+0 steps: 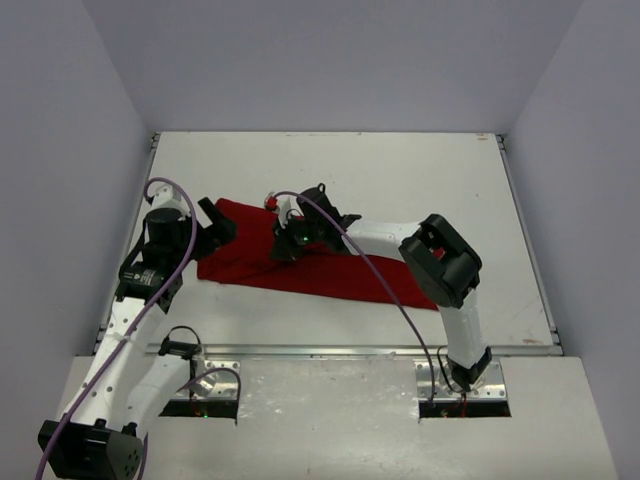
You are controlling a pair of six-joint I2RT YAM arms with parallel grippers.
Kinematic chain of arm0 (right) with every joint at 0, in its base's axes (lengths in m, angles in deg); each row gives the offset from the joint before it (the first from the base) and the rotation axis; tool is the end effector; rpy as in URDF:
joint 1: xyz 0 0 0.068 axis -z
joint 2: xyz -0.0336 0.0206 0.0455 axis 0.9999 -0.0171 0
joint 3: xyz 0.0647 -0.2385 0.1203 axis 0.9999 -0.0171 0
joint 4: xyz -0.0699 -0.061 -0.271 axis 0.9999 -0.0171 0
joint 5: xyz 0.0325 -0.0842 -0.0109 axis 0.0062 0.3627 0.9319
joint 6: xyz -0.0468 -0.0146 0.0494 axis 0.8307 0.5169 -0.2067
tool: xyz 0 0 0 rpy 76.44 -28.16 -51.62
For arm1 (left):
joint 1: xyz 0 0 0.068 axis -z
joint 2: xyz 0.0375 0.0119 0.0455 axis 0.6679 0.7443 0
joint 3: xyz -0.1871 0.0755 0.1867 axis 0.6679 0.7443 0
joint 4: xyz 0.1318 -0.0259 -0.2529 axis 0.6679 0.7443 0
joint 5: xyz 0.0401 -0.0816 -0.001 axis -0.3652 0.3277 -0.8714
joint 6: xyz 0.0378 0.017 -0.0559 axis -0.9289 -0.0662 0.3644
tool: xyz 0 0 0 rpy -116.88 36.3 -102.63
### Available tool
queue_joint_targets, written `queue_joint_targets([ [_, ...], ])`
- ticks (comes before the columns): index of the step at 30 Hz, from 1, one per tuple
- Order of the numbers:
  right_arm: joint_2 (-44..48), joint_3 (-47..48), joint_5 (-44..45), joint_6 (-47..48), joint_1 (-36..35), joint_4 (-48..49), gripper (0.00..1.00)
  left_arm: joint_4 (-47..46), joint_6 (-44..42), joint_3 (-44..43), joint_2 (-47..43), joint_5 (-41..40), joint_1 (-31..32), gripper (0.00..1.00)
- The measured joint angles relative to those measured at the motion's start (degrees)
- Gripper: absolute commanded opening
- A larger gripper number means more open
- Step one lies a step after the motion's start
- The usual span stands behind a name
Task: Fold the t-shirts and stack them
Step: Fold the tshirt
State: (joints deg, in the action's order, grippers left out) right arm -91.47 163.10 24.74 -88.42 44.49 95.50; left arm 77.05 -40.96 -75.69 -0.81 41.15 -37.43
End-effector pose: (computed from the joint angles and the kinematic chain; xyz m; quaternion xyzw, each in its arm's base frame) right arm 0.3259 0.3611 0.1344 -0.3739 0.7758 0.4125 0.2969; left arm 0.2131 -0.0159 0.2855 -0.1967 0.8431 -0.1428 0.4797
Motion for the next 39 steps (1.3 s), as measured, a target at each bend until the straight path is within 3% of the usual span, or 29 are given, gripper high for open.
queue_joint_targets([
  [14, 3.0, -13.7, 1.5, -4.3, -1.0, 6.5, 0.09, 0.0, 0.0, 0.0, -0.3, 0.2, 0.0, 1.0],
  [22, 5.9, -15.8, 2.5, -6.1, -1.0, 9.7, 0.14, 0.0, 0.0, 0.0, -0.3, 0.2, 0.0, 1.0],
  [27, 5.9, -15.4, 5.0, -7.3, -1.0, 8.4, 0.25, 0.3, 0.5, 0.1, -0.1, -1.4, 0.0, 1.0],
  [28, 5.9, -15.4, 5.3, -7.5, -1.0, 8.2, 0.34, 0.9, 1.2, 0.1, 0.6, -3.0, 0.0, 1.0],
  [32, 6.5, -16.8, 5.9, -9.1, -1.0, 8.6, 0.52, 5.4, 6.4, -1.2, 6.2, -10.1, 0.0, 1.0],
  [39, 16.1, -26.0, 8.2, -11.8, -1.0, 7.8, 0.51, 6.6, 12.8, -2.3, 20.0, -14.4, 0.0, 0.96],
])
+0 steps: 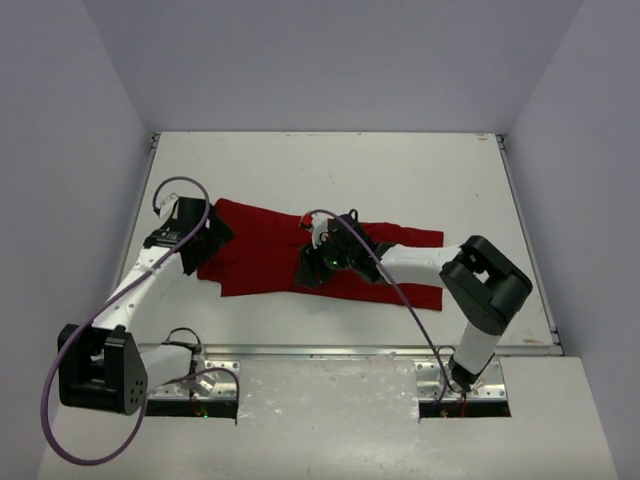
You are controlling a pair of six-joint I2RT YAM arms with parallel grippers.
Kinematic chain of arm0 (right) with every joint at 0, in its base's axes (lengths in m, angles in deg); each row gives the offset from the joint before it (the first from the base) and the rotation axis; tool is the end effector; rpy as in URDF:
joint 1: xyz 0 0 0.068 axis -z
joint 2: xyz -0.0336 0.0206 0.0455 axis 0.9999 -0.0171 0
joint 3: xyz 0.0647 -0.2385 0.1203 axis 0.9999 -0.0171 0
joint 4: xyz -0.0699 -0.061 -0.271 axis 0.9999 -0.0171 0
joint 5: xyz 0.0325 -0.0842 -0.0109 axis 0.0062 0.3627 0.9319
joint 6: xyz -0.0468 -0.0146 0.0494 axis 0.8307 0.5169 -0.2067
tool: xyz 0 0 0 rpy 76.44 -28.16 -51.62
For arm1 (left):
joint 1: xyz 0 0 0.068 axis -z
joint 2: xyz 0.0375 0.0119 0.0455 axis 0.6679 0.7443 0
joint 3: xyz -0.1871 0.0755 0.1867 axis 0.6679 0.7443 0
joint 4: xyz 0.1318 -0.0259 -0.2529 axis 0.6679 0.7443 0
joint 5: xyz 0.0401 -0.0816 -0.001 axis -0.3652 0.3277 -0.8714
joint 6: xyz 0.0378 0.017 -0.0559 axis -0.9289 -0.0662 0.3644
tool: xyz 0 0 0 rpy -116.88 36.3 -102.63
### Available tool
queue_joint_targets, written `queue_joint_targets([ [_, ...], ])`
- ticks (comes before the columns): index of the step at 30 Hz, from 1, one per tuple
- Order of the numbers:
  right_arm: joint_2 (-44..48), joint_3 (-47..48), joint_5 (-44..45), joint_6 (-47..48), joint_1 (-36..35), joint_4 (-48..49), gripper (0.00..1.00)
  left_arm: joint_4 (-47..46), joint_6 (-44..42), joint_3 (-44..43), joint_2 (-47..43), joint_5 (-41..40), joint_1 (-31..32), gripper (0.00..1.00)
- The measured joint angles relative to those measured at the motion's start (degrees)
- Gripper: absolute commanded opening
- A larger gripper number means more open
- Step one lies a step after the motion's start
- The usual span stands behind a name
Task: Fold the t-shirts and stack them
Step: Fold the tshirt
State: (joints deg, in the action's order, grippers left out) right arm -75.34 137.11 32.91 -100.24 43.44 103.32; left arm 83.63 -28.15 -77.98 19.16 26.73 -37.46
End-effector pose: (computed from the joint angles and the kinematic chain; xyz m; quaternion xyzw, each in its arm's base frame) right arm 0.2559 0.2921 0.1160 -0.2694 0.8369 0.3890 0.2752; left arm 0.2538 -0.0048 0.2156 -0.3503 0.8766 -0.0066 0.3299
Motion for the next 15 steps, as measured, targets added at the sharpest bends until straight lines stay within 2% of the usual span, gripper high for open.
queue_joint_targets([
  [1, 1.6, 0.0, 0.9, -0.4, 0.0, -0.8, 0.51, -0.5, 0.7, -0.4, 1.9, -0.2, 0.0, 0.92],
  [2, 3.1, 0.0, 1.9, -0.9, 0.0, -1.3, 0.51, -1.2, 1.1, -0.7, 3.9, -0.3, 0.0, 0.84],
  [3, 4.8, -0.1, 2.7, -1.3, 0.0, -2.0, 0.51, -2.1, 1.8, -0.8, 6.0, -0.3, 0.0, 0.69],
  [6, 11.0, -1.9, 4.6, -2.4, 0.0, -2.4, 0.51, -4.9, 2.8, -0.1, 10.1, 0.2, 0.0, 0.45],
  [10, 18.4, -5.9, 5.9, -3.1, 0.0, -3.0, 0.51, -7.8, 3.1, 1.7, 11.5, 0.9, 0.0, 0.48],
  [15, 22.2, -8.2, 7.3, -3.1, 0.0, -5.0, 0.51, -10.8, 3.9, 2.6, 15.3, 0.8, 0.0, 0.47],
])
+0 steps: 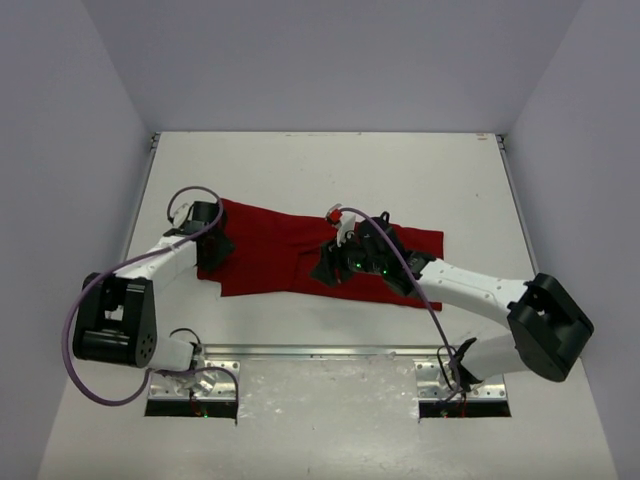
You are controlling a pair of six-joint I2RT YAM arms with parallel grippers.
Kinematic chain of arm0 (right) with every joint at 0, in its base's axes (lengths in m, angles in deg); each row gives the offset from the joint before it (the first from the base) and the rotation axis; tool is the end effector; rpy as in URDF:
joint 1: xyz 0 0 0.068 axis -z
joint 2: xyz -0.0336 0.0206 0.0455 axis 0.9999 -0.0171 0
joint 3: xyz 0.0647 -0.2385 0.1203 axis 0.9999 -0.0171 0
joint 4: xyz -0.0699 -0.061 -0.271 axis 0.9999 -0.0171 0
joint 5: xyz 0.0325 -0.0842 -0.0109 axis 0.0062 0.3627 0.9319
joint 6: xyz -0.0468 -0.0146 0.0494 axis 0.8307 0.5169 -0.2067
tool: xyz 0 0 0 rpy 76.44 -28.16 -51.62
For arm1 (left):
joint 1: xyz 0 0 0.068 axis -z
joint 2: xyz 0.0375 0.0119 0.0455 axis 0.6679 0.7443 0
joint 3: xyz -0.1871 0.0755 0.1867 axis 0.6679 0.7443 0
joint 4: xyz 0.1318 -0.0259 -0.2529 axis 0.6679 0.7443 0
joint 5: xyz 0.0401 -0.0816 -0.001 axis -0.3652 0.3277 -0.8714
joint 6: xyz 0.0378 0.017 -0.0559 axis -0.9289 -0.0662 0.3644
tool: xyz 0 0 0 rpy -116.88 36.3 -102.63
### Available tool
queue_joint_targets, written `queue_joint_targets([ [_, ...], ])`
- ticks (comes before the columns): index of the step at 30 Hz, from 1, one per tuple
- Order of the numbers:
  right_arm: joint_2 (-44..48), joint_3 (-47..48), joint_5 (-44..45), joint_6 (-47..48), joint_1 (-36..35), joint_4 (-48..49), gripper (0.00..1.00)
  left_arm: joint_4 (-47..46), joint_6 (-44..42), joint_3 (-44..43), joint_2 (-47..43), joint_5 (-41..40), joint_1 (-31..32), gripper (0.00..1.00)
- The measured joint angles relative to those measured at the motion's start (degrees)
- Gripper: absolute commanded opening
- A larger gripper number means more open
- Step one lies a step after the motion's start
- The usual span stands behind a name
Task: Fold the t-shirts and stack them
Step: Fold the tshirt
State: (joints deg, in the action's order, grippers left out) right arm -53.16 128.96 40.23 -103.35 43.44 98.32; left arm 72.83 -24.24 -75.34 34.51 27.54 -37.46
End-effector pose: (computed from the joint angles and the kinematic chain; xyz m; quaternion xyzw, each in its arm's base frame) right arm 0.2246 0.2503 0.1902 -0.2221 0.8191 0.3880 0.3593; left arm 0.2841 -0.0079 0.1459 -0.3775 0.8846 0.0039 0.2739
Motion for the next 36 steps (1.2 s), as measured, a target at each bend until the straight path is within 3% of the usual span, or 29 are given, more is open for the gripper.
queue_joint_targets([
  [12, 1.6, -0.7, 0.1, 0.0, 0.0, -0.8, 0.51, -3.8, -0.1, 0.4, 4.8, 0.6, 0.0, 0.1],
  [13, 1.6, -0.7, 0.1, 0.0, 0.0, -0.9, 0.51, -3.9, -0.1, 0.4, 4.4, 0.6, 0.0, 0.0],
  [24, 0.4, -0.6, 1.0, 0.0, 0.0, -1.0, 0.5, -4.0, -0.2, -0.2, -0.4, 0.3, 0.0, 0.0],
  [36, -15.9, 9.3, 3.2, 0.2, 0.0, -3.0, 0.51, -4.6, -0.6, -8.1, 1.0, -0.6, 0.0, 0.01],
])
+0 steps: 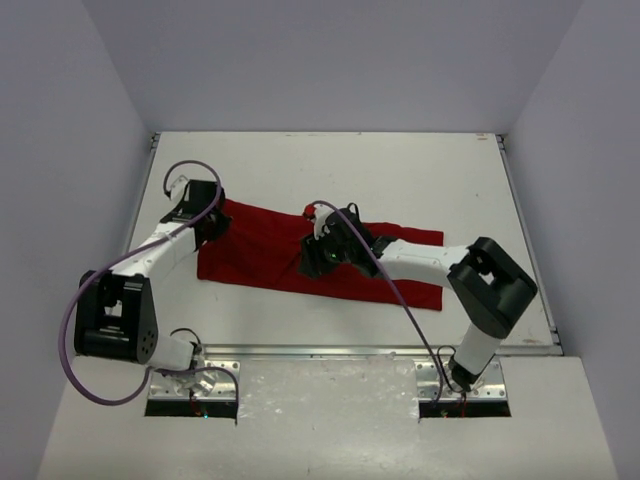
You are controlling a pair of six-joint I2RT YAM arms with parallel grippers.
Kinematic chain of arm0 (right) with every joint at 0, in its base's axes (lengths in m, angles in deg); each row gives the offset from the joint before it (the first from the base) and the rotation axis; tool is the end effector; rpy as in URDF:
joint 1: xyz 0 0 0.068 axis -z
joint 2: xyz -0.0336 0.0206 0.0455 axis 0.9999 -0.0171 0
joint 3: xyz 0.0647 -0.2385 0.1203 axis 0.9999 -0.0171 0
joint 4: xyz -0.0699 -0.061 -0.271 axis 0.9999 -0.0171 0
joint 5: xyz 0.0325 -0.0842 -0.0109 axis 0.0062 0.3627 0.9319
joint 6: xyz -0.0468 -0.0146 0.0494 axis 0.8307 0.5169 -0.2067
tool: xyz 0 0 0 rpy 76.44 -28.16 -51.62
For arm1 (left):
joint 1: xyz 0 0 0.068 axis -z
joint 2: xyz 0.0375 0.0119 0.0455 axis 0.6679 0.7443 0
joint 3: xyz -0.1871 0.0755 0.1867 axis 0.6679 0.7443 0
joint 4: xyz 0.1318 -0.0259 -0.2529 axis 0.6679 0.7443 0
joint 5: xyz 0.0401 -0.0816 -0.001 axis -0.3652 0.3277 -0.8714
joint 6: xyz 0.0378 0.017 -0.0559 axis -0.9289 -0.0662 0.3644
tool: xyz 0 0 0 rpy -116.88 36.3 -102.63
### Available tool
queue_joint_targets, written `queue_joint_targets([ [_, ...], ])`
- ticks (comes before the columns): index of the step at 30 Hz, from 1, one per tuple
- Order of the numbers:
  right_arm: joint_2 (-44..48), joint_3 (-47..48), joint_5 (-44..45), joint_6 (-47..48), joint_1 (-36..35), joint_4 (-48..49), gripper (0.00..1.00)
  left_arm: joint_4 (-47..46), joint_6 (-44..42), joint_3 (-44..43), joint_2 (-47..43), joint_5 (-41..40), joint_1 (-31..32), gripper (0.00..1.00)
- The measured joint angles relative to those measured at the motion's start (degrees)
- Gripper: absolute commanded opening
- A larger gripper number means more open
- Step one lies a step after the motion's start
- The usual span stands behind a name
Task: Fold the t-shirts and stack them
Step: Fold the tshirt
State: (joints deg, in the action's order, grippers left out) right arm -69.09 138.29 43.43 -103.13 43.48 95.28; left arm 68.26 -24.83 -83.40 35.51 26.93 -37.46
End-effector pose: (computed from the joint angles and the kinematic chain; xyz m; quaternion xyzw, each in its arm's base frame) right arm 0.2596 0.2813 0.1463 -0.2098 0.8655 0.3304 0.3127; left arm 0.3223 -0.0103 0.1935 -0.3751 0.8531 -0.0348 0.3610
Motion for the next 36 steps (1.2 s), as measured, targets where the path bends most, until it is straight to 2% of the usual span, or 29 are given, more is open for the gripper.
queue_joint_targets([
  [2, -3.9, 3.5, 0.0, -0.5, 0.2, -0.1, 0.57, -0.1, 0.0, -0.1, 1.4, -0.1, 0.0, 0.05],
  [4, -7.6, 6.4, -0.2, -1.2, 0.5, 0.0, 0.59, 0.2, 0.3, -0.1, 2.8, -0.3, 0.0, 0.06],
  [5, -9.2, 7.7, -0.3, -1.5, 0.7, -0.1, 0.6, 0.4, 0.4, -0.1, 3.3, -0.4, 0.0, 0.1],
  [9, -14.2, 12.1, -0.5, -3.7, 0.8, -0.9, 0.6, 1.0, 0.7, 0.0, 3.5, -1.5, 0.0, 0.16],
  [10, -14.8, 12.7, -0.3, -4.5, 0.8, -1.0, 0.6, 1.1, 0.8, 0.0, 3.5, -1.9, 0.0, 0.21],
  [11, -15.7, 13.6, -0.2, -5.2, 0.8, -1.2, 0.6, 1.3, 0.9, 0.0, 3.5, -2.4, 0.0, 0.36],
  [12, -16.2, 14.0, -0.2, -6.1, 0.8, -1.2, 0.6, 1.6, 1.0, 0.0, 3.5, -3.0, 0.0, 0.43],
  [14, -16.6, 14.1, -0.2, -8.0, 0.8, -1.1, 0.59, 2.1, 1.5, 0.0, 3.5, -3.9, 0.0, 0.66],
  [16, -16.8, 14.0, -0.6, -10.4, 0.7, -0.8, 0.59, 2.3, 1.7, 0.4, 3.0, -4.9, 0.0, 0.98],
  [18, -16.8, 13.2, -1.0, -12.3, 0.4, 0.7, 0.59, 2.1, 1.9, 1.6, 1.6, -5.6, 0.0, 0.97],
  [19, -16.8, 12.8, -1.2, -13.1, 0.3, 1.3, 0.59, 1.8, 2.1, 2.6, 0.6, -5.9, 0.0, 0.86],
  [21, -16.8, 12.1, -1.5, -14.3, -0.4, 1.5, 0.58, 0.8, 1.9, 4.8, -1.4, -6.0, 0.2, 0.78],
  [22, -16.9, 12.0, -1.6, -14.8, -0.8, 1.5, 0.57, -0.1, 1.7, 6.1, -2.3, -5.9, 0.6, 0.56],
  [24, -17.1, 12.0, -1.9, -15.6, -1.6, 2.2, 0.56, -1.9, 1.5, 8.4, -3.1, -5.8, 1.1, 0.41],
  [25, -17.2, 12.0, -2.0, -16.1, -1.9, 2.6, 0.56, -2.7, 1.0, 9.5, -3.1, -5.5, 1.5, 0.3],
  [27, -17.3, 11.8, -2.2, -16.7, -2.5, 3.1, 0.55, -3.9, 0.7, 11.2, -2.4, -5.0, 2.0, 0.27],
  [36, -17.2, 9.1, -2.3, -17.4, -2.6, 4.5, 0.55, -6.7, 1.8, 11.8, 2.5, -4.6, 2.3, 0.29],
])
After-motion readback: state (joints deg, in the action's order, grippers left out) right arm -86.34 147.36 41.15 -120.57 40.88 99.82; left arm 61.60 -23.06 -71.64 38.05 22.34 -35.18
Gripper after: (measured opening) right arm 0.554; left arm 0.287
